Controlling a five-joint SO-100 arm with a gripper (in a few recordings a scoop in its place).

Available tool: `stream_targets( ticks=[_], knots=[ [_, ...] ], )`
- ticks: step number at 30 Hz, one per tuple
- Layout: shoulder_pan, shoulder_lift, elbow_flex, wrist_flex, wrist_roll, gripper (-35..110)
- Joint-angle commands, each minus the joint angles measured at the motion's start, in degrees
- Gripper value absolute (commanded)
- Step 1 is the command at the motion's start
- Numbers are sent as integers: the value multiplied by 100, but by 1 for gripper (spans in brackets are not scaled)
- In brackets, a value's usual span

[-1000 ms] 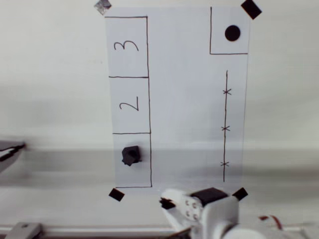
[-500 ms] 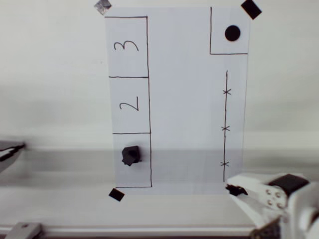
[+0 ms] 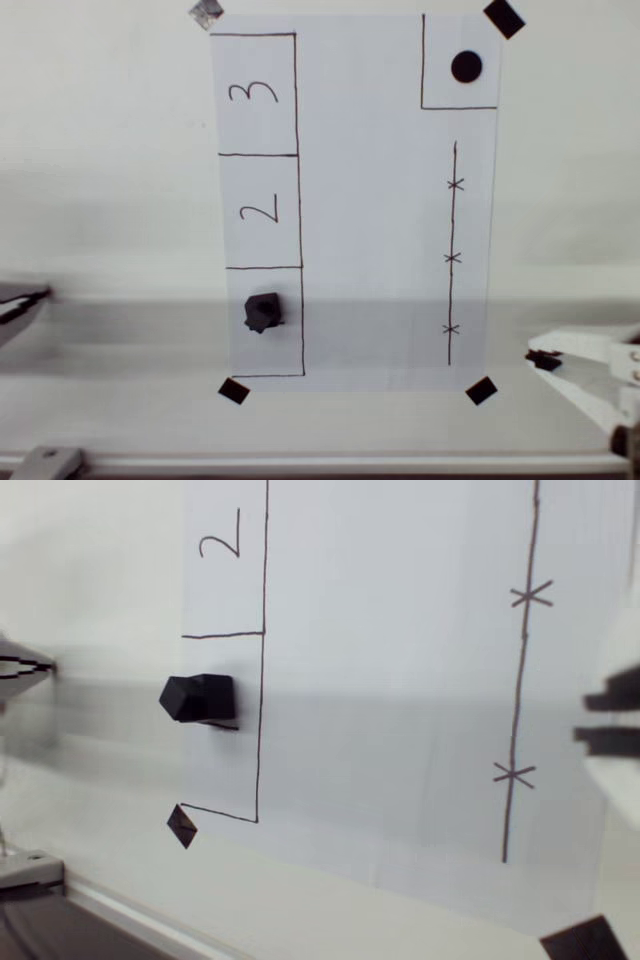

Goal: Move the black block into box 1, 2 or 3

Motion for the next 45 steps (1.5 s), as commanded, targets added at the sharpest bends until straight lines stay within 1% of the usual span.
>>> stream_targets(
  ticks=[1,14,21,25,28,36,45],
  knots=[
    [9,826,589,53,-158,0],
    [176,3085,2364,53,-378,0],
    [220,3085,2531,9,-519,0],
    [237,3085,2865,-255,-562,0],
    [308,3094,2883,-185,-642,0],
    [378,3094,2883,598,-1002,0],
    [369,3094,2883,1529,-668,0]
  ],
)
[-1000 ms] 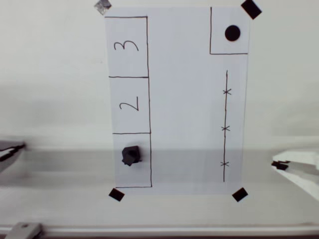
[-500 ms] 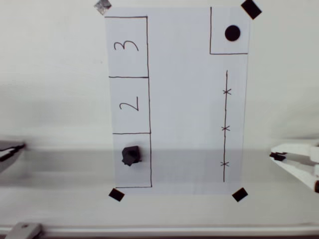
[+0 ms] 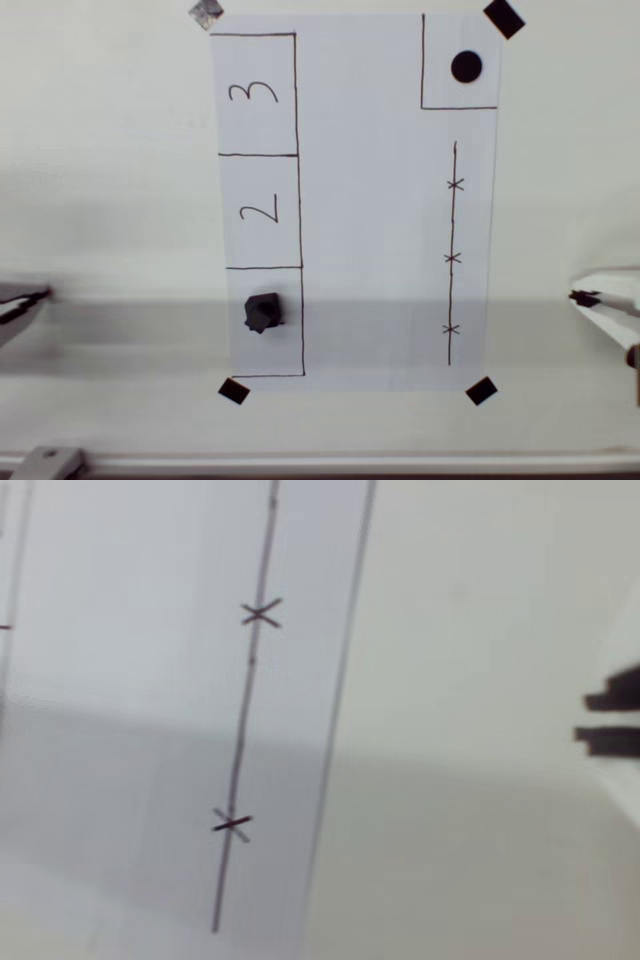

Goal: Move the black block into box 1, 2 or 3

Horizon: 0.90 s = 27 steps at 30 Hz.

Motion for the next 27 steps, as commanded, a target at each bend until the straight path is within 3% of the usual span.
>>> stream_targets(
  ticks=[1,27],
  knots=[
    [-53,88,62,404,97,0],
    [-53,88,62,844,554,0]
  ],
)
